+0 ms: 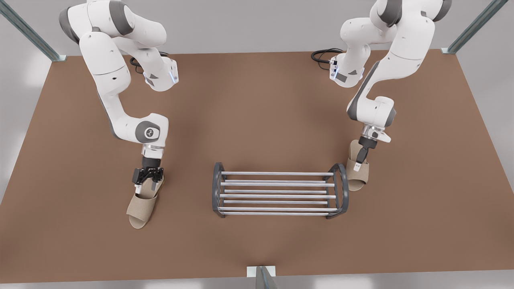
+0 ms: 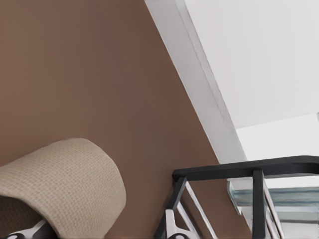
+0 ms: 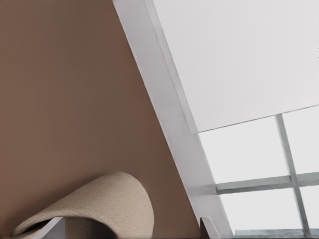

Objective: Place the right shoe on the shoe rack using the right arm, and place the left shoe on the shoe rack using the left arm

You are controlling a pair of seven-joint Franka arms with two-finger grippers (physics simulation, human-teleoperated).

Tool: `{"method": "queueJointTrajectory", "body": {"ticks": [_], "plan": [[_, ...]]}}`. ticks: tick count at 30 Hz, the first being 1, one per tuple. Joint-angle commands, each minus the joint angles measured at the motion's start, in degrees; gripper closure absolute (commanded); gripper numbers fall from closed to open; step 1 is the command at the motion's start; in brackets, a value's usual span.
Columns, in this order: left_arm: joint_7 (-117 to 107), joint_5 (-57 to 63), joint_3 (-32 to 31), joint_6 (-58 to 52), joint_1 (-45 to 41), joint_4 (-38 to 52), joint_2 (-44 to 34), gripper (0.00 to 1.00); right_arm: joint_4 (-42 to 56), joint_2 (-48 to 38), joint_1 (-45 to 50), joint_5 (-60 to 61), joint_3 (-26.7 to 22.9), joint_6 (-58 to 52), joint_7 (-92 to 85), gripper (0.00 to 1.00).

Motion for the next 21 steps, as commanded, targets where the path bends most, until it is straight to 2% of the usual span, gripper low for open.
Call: {"method": "queueJointTrajectory", "body": {"ticks": [1,2,3,9,10,12,13,16,19,21], "plan": [[-2.9,-0.5,-0.2,0.0,0.0,0.3,0.2,0.0,0.1,0.1,-0.1,0.0,0.0,1.6,35.2,0.0],[-2.9,-0.5,-0.2,0.0,0.1,0.3,0.2,0.0,0.1,0.2,-0.1,0.0,0.0,1.7,38.1,0.0],[-2.9,-0.4,-0.2,0.0,0.1,0.3,0.2,0.06,0.3,1.0,-0.2,0.0,-0.1,1.7,40.6,0.0],[-3.0,-0.1,-0.2,0.8,0.1,0.3,-0.1,0.08,-0.8,1.3,0.1,-0.1,-0.3,3.4,41.2,0.0],[-3.1,-0.1,-0.2,0.8,0.1,0.3,-0.1,0.18,-1.5,1.0,0.2,-0.1,-0.3,3.4,41.2,0.0],[-3.1,-0.2,-0.2,0.9,0.2,0.2,0.1,0.2,-1.7,0.7,0.1,-1.2,-0.5,3.4,40.5,0.0],[-3.1,-0.2,-0.1,1.0,0.5,0.2,0.1,0.2,-1.7,0.7,-0.2,-2.6,-0.7,3.3,39.0,0.0],[-3.2,-0.2,-0.2,0.9,0.6,0.2,0.2,0.2,-1.6,-0.5,-0.2,-5.0,-2.7,3.3,19.7,0.0],[-3.5,-0.2,-0.2,1.4,0.8,0.2,0.2,0.3,-1.5,-0.1,0.0,-5.0,-3.6,2.9,13.9,0.0],[-3.5,-0.3,-0.2,1.3,0.8,0.3,0.2,0.3,-0.8,0.4,0.1,-5.0,-3.7,2.6,8.8,0.0]]}}
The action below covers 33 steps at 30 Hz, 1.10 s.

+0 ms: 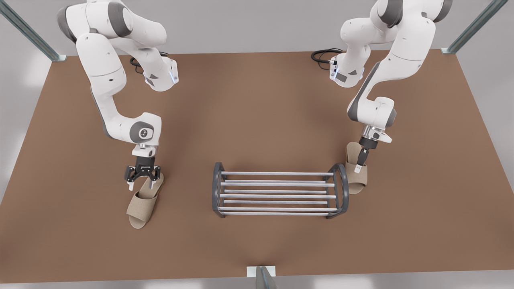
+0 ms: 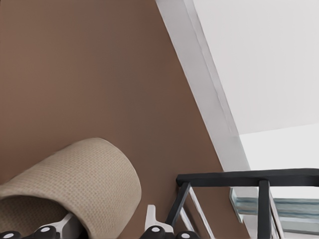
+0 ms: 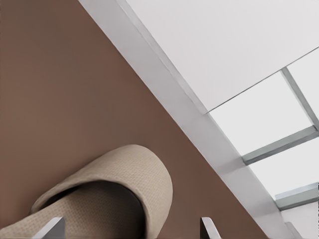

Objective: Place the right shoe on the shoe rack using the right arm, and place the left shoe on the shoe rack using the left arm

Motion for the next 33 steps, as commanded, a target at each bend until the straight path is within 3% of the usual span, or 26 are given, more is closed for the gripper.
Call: {"method": "queueJointTrajectory", "body": {"ticks": [1,8,9,17,18,31,32,33], "plan": [[-1.4,-0.1,0.0,0.3,0.0,0.0,0.0,0.3,0.8,0.7,0.1,-0.3,0.0,-0.4,-12.2,0.0],[-1.4,-0.4,0.0,0.3,0.0,1.3,1.3,0.3,2.4,3.3,-0.1,-0.3,-0.1,-6.4,-19.2,0.0],[-1.4,-0.4,0.0,0.3,0.0,1.3,1.3,0.35,2.9,3.5,0.1,-0.3,-0.9,-7.1,-19.3,0.0],[-1.4,-0.6,0.0,0.3,0.1,1.3,1.6,0.39,8.8,7.6,-0.1,-0.3,-1.1,-7.1,-21.1,0.0],[-1.4,-0.6,0.0,0.3,0.1,1.6,1.8,0.45,9.0,8.1,-0.1,-0.3,-1.9,-7.1,-21.1,0.0],[-3.3,-0.6,0.0,-0.4,0.4,2.8,1.6,0.5,16.7,13.6,-0.5,-0.4,-3.1,-7.0,-20.3,0.0],[-3.2,-0.6,0.0,-1.0,0.4,3.1,1.3,0.49,17.1,13.6,-0.5,-0.4,-3.1,-6.9,-20.3,0.07],[-2.7,-0.7,0.2,-2.2,0.5,4.3,-0.6,0.49,17.2,13.6,-0.5,-0.4,-3.1,-6.8,-20.3,0.27]]}}
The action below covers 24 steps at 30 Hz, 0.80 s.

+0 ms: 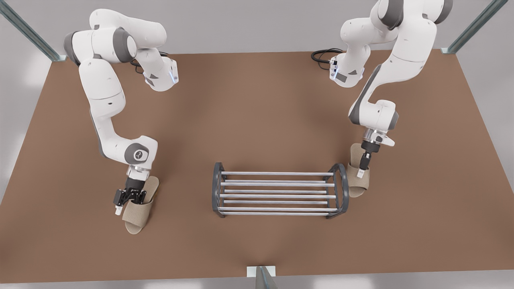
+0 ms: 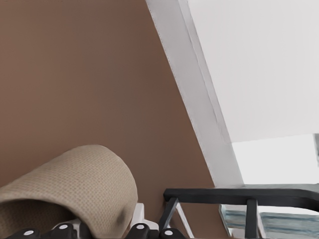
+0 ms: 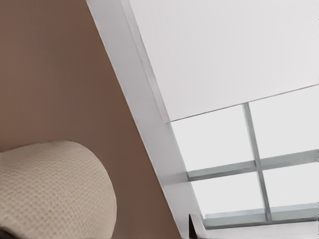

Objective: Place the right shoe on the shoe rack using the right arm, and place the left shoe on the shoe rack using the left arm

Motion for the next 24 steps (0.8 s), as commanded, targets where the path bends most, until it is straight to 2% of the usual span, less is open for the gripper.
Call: {"method": "queueJointTrajectory", "body": {"ticks": [1,2,4,5,6,8,11,12,13,16,18,20,21,24], "plan": [[-1.0,0.3,0.1,-2.2,1.3,1.3,-2.1,0.5,0.7,0.1,-0.1,0.0,0.0,0.2,-3.3,0.45],[-1.6,0.6,0.1,-2.3,2.0,1.7,-4.0,0.53,0.7,0.0,-0.1,0.1,0.0,0.2,-3.3,0.6],[-2.4,0.5,0.1,-2.6,2.2,2.7,-4.9,0.56,1.0,-0.1,-0.1,0.1,0.0,0.2,-3.3,0.64],[-3.2,0.5,0.1,-2.4,2.2,2.7,-5.4,0.71,1.2,-0.4,-0.1,0.1,0.0,0.5,-3.2,0.67],[-3.4,0.5,0.1,-2.0,2.2,2.7,-5.4,0.79,1.3,-0.5,-0.1,0.2,0.0,0.9,-3.2,0.74],[-3.4,0.6,0.1,-1.6,2.3,2.7,-5.7,0.79,6.2,-2.1,-1.9,0.6,0.1,13.5,-3.2,0.78],[-11.0,1.1,0.1,0.5,2.3,4.0,-5.8,0.79,7.5,-5.7,-1.9,0.8,0.1,18.6,-3.3,0.79],[-28.0,10.3,-0.2,5.7,2.2,6.2,-9.0,0.79,9.8,-7.7,-1.6,1.0,0.1,25.4,-3.8,0.79],[-43.3,19.5,-0.2,6.5,2.2,6.2,-11.8,0.79,9.9,-10.0,-1.0,1.0,0.2,27.0,-4.0,0.79],[-62.6,22.3,-9.5,23.2,1.7,12.5,-14.2,0.79,10.8,-16.4,-0.4,3.7,0.0,40.0,-4.2,0.79],[-71.2,21.5,-19.8,38.8,1.0,20.7,-13.3,0.79,11.1,-17.7,-0.5,3.6,-0.2,44.0,-4.2,0.79],[-72.2,20.9,-23.5,47.1,-1.5,29.2,-8.7,0.79,12.7,-17.4,-1.0,3.5,-1.8,47.6,-6.0,0.79],[-72.2,19.2,-23.8,51.8,-4.3,34.5,-5.5,0.79,12.6,-17.5,-1.2,3.5,-2.1,48.4,-6.7,0.79],[-72.3,18.3,-23.6,55.0,-9.6,37.7,-2.3,0.79,12.8,-16.9,-1.1,3.4,-2.9,48.9,-6.8,0.79]]}}
